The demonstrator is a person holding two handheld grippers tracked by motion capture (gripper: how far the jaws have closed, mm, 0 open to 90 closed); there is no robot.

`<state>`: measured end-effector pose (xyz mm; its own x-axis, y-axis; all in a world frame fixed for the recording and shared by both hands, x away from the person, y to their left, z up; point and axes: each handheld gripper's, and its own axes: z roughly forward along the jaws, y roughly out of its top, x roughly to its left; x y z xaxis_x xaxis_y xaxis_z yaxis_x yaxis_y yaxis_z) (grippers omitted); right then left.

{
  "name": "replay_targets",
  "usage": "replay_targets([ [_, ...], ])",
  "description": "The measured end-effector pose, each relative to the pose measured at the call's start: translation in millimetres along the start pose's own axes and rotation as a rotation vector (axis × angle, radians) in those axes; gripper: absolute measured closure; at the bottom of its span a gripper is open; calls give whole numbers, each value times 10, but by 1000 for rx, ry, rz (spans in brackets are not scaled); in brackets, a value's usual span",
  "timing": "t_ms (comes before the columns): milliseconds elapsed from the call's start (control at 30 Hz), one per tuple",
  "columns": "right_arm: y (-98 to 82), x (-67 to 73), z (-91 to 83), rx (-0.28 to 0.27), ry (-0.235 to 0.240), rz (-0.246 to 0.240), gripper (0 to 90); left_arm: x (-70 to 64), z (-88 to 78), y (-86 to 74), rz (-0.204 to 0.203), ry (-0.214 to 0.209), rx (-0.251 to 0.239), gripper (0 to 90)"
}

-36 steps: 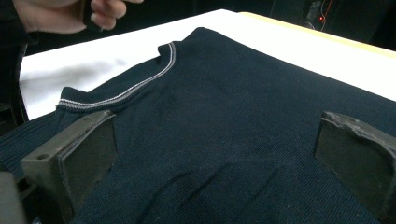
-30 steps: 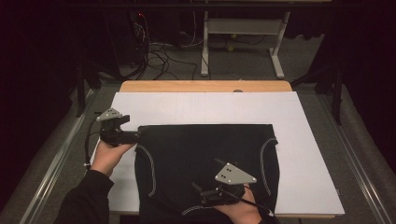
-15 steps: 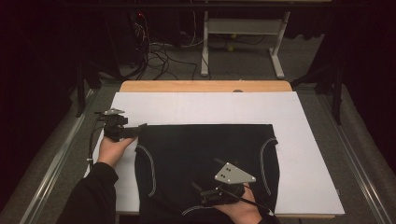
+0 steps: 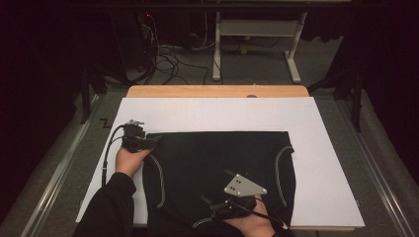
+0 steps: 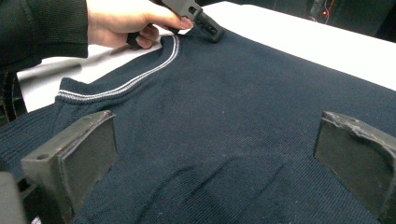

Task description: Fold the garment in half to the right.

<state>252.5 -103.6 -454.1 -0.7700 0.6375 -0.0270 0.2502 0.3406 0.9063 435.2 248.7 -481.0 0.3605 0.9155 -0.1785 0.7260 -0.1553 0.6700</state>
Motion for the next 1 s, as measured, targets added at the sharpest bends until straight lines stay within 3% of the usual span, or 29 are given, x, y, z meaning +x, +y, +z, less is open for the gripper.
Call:
replay_targets([
  [67,-6,3,14,10,-5,3,1,-20,-12,-15,15,19,1,209],
  [133,-8,10,21,17,0,5,2,-31,-27,-44,24,13,-11,317],
  [233,-6,30,27,19,3,-2,1,-14,-50,-83,-3,-8,-32,497],
  [300,-5,50,45,31,2,-10,2,21,-58,-88,-32,-36,-34,569],
  [367,0,74,71,45,11,-14,1,27,-59,-95,-30,-54,-34,623],
  [500,32,163,138,66,32,-22,2,-5,-57,-109,2,-66,-32,698],
  [733,69,427,334,129,73,-43,5,32,-72,-149,-13,-121,-49,751],
  [1000,177,726,581,174,126,-80,16,3,-107,-183,15,-118,-87,749],
])
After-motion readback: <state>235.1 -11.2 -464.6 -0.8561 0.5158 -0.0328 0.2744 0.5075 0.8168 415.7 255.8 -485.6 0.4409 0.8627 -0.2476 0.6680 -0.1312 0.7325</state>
